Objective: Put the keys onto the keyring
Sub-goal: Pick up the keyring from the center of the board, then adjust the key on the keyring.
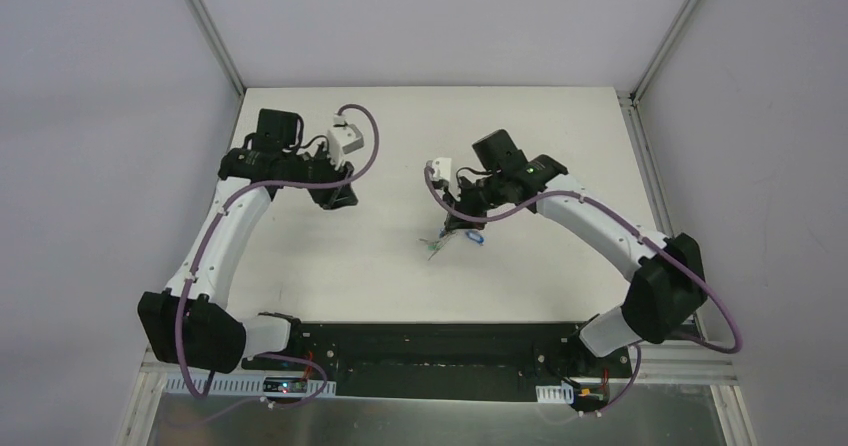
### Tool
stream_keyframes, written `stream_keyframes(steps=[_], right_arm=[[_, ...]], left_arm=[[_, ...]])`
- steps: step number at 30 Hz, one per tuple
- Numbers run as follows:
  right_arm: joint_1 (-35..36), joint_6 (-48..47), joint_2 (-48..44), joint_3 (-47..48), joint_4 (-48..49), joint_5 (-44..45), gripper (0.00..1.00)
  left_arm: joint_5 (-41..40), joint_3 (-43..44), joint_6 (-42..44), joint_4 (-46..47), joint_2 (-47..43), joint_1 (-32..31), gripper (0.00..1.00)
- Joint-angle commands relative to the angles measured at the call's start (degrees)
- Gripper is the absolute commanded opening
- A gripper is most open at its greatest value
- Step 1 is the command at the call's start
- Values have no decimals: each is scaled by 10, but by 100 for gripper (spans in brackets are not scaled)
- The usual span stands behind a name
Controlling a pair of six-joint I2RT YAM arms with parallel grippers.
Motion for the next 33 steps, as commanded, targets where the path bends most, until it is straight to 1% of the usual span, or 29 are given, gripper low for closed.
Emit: stream_keyframes(steps=[1, 6, 9, 14, 18, 20, 24, 29, 33], right_arm=[[-16, -23, -59, 1, -19, -99, 0], [-29, -32, -98, 8, -37, -141, 0], [-44, -33, -112, 11, -40, -161, 0], [-72, -13, -124, 8, -24, -216, 0], [-96, 21, -133, -5, 7, -250, 0], [-104, 31, -134, -8, 15, -267, 0], [-118, 50, -133, -14, 30, -295, 0], [-128, 53, -132, -18, 32, -318, 0], [-133, 55, -131, -21, 34, -327, 0]], left_arm=[[96, 17, 87, 54, -2, -82, 38], [139, 58, 76, 114, 37, -166, 34], [160, 77, 64, 118, 57, -207, 32], [142, 66, -30, 185, 72, -268, 30], [148, 43, -107, 250, 72, -289, 29], [145, 36, -126, 278, 73, -299, 30], [141, 40, -126, 279, 84, -317, 29], [119, 48, -91, 260, 96, -334, 27], [116, 60, -67, 240, 107, -343, 24]])
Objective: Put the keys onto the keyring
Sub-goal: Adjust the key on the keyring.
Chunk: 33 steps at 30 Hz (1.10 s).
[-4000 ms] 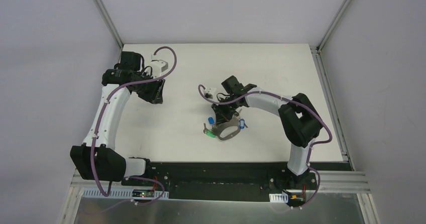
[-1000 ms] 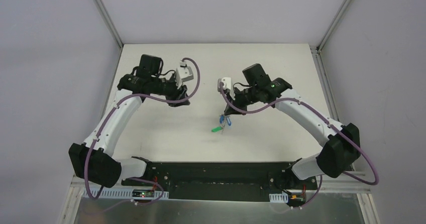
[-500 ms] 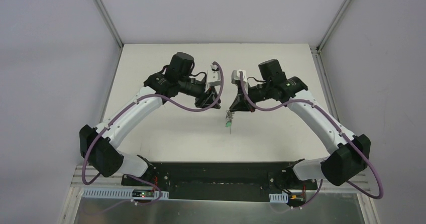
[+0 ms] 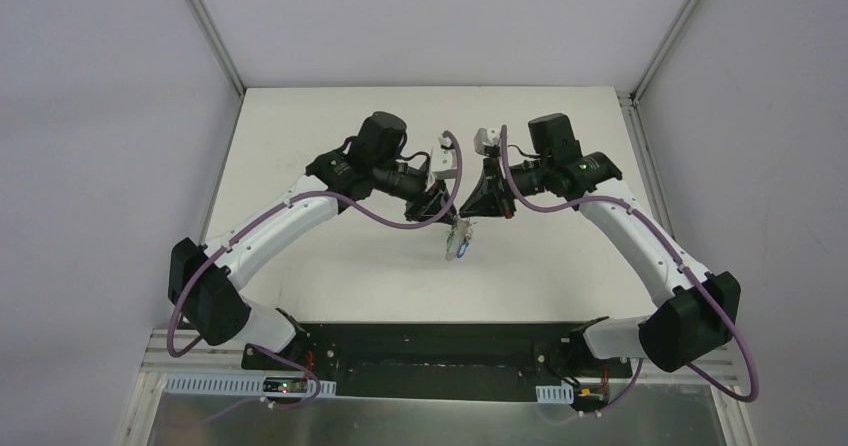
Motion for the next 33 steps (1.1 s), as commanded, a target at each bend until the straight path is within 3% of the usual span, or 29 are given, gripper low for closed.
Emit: stream_keyframes(steps=[1, 13, 23, 33], right_arm=[[-8, 5, -19, -7, 24, -55, 0], [-16, 13, -24, -17, 34, -62, 0], [-34, 102, -30, -39, 121, -64, 0], [-43, 209, -26, -69, 218, -17, 0]], left_arm=[[2, 21, 34, -15, 13, -12, 24], [6, 37, 44, -29, 26, -22, 0], [-20, 28, -25, -6, 36, -24, 0], [-148, 55, -126, -49, 46, -36, 0]])
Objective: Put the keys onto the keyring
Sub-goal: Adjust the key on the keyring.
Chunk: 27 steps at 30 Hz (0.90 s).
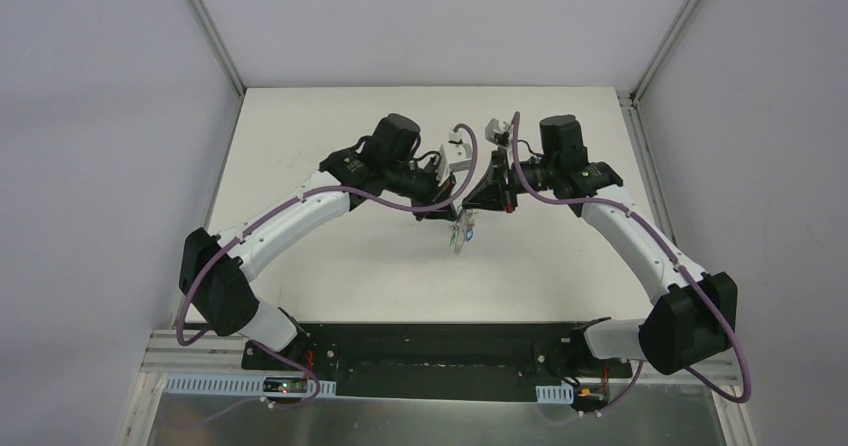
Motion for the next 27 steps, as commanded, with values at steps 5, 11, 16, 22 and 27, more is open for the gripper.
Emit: stream_keyframes(steps=[5, 11, 16, 22, 27], right_arm=[[-5, 93, -11, -12, 104, 53, 0], [-9, 102, -6, -35, 135, 39, 0], [-15, 71, -9, -53, 142, -28, 0], [-21, 36, -5, -58, 133, -87, 0], [-22, 34, 0, -55, 130, -102, 0]], left_arm=[[-137, 99, -93, -99, 33, -17, 0], [-119, 119, -128, -121, 48, -18, 2], [-120, 88, -96, -86, 16, -17, 19], [-102, 51, 1, -48, -23, -17, 25], [-59, 38, 34, -27, -26, -17, 35]])
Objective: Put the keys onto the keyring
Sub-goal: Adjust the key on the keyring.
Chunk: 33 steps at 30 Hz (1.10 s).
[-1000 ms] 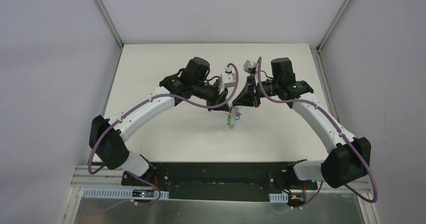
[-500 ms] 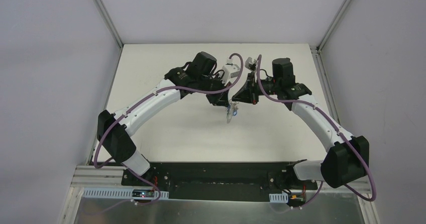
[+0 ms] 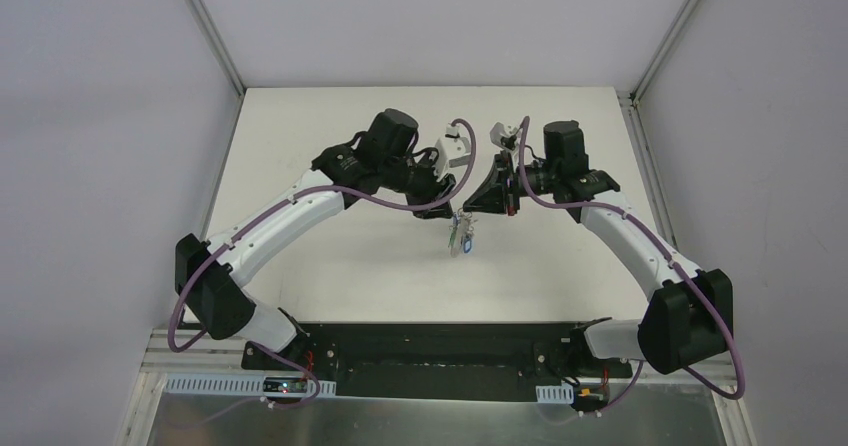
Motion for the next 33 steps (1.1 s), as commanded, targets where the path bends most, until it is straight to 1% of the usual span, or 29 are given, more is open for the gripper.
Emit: stream_keyframes(steps=[1, 7, 12, 18, 24, 25, 29, 33], right_arm=[[-4, -20, 0, 6, 19, -55, 0], [-5, -20, -2, 4, 18, -54, 0], [-5, -19, -3, 3, 17, -52, 0], [-5, -20, -3, 0, 18, -53, 0], [-5, -20, -3, -2, 18, -53, 0], [-5, -20, -3, -2, 17, -53, 0], [-6, -20, -4, -1, 17, -51, 0], [-6, -20, -7, 1, 15, -43, 0]], left_arm=[[50, -1, 46, 37, -14, -6, 37], [69, 17, 20, 45, 10, -6, 38], [79, 18, -2, 59, 21, -7, 35], [79, 30, -22, 64, 37, -7, 25], [89, 45, -36, 63, 52, -7, 19], [91, 48, -36, 62, 53, -7, 17], [100, 57, -30, 47, 59, -7, 1], [111, 55, -15, 32, 54, -7, 0]])
